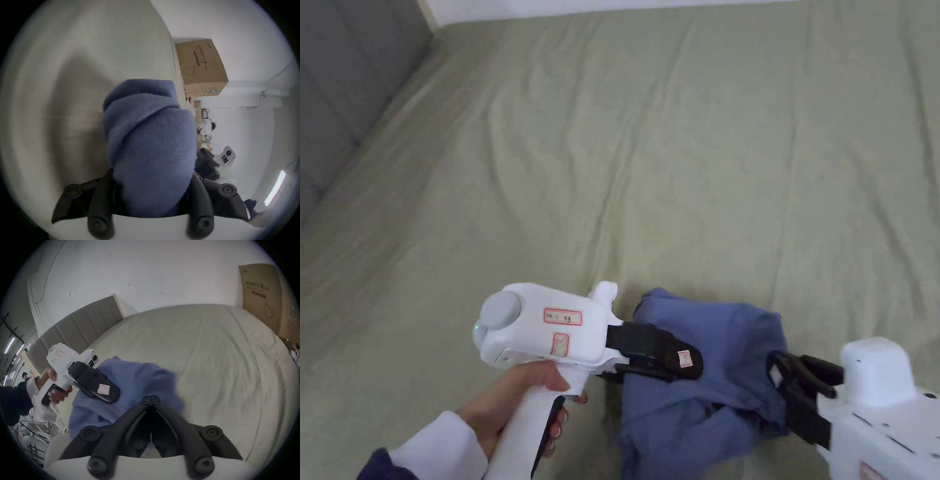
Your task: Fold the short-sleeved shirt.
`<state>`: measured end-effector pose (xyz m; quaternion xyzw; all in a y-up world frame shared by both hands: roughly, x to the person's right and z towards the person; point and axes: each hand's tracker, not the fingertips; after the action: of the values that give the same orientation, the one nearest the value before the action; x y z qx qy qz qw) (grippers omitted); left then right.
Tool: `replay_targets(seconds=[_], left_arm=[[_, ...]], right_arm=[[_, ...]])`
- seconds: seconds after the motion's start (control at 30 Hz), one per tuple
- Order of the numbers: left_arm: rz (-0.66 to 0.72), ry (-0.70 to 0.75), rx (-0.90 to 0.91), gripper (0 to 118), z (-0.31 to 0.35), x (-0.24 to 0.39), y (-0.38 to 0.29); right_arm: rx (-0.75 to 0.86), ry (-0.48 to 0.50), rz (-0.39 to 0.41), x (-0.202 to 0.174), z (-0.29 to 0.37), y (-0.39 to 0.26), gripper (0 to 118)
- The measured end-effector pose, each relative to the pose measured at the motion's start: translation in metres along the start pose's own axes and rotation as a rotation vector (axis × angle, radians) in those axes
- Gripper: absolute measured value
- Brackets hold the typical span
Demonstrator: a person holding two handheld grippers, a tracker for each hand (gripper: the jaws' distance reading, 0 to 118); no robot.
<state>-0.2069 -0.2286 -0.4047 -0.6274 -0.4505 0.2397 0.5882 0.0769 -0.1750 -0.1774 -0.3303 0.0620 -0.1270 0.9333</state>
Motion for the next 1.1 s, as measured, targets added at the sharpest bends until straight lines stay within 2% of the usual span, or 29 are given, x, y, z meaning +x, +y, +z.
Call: replay_targets(seconds=[0.13,0.33,0.47,0.6,0.63,0.7,0.73,0.8,0.87,0.97,1.1], left_arm=[[-0.030,0.252,0.041,35,0.109,-0.026,0.017],[0.038,0.689,0.105,35,0.238,-0.062,0.031],[0.024,0.916,0.057,35,0.269,-0.081,0.051],[-0.010,0.932,0.036,36,0.250,-0.092,0.059],[-0.047,0.949,0.043,53,0.247,-0.091,0.057],[-0.125,1.006,0.102,97,0.250,-0.087,0.046],[-0.169,1.045,0.128,105,0.254,-0.085,0.040],[-0.158,0.949,0.184,108,0.273,-0.077,0.017],[-0.155,0.986,0.257,107,0.295,-0.051,-0.004],[-0.306,1.118,0.469,107,0.330,0.011,-0.047],[-0.474,1.167,0.835,112,0.332,0.115,-0.111]], right_arm=[[0.045,0.004,0.023,-0.015,0.017,0.011,0],[0.059,0.016,0.097,-0.048,0.018,0.018,0],[0.049,0.028,0.131,-0.062,0.011,0.017,0],[0.040,0.037,0.149,-0.069,0.007,0.018,0],[0.039,0.041,0.150,-0.070,0.007,0.019,0],[0.043,0.047,0.155,-0.071,0.011,0.021,0],[0.046,0.049,0.156,-0.071,0.013,0.022,0],[0.060,0.053,0.160,-0.070,0.021,0.026,0],[0.083,0.059,0.164,-0.068,0.032,0.031,0],[0.128,0.056,0.164,-0.062,0.052,0.038,0],[0.216,0.028,0.174,-0.052,0.087,0.048,0]])
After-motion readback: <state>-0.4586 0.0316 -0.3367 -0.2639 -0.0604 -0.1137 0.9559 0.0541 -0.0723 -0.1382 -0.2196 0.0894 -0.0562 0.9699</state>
